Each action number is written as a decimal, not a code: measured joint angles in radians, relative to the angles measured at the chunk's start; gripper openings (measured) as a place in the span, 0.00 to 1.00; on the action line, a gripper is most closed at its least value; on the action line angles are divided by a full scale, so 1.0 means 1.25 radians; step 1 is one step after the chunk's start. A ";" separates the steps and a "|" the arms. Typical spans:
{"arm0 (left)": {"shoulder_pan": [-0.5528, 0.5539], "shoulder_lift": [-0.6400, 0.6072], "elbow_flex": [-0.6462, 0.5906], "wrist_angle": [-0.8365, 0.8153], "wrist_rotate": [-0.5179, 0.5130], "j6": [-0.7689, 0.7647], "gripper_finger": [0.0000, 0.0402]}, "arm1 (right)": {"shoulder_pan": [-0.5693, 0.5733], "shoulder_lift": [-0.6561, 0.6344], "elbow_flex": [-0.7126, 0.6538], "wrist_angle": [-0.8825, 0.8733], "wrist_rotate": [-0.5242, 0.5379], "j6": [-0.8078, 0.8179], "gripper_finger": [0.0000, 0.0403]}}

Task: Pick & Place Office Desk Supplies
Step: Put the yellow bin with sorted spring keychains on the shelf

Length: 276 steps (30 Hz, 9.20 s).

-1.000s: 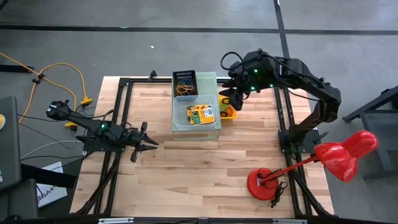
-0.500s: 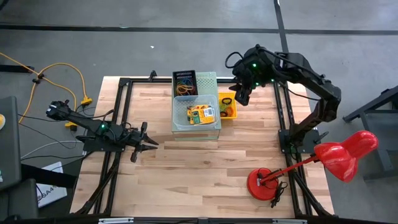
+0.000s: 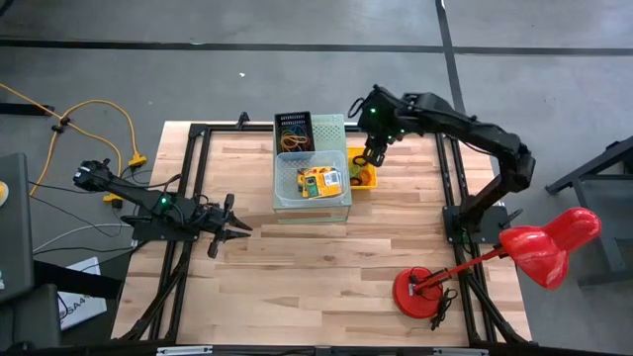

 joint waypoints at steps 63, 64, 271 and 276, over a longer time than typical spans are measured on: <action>0.000 0.000 0.000 0.002 0.000 0.000 0.17 | -0.173 0.165 -0.254 0.344 -0.113 -0.181 0.36; 0.000 0.000 0.000 0.002 0.000 0.000 0.17 | -0.174 0.167 -0.254 0.338 -0.116 -0.181 0.36; 0.000 0.000 0.000 0.005 0.000 0.000 0.17 | 0.114 0.118 -0.010 0.205 -0.018 -0.291 0.01; 0.000 0.000 0.000 0.005 0.000 0.000 0.17 | 0.122 0.118 -0.009 0.210 -0.019 -0.292 0.01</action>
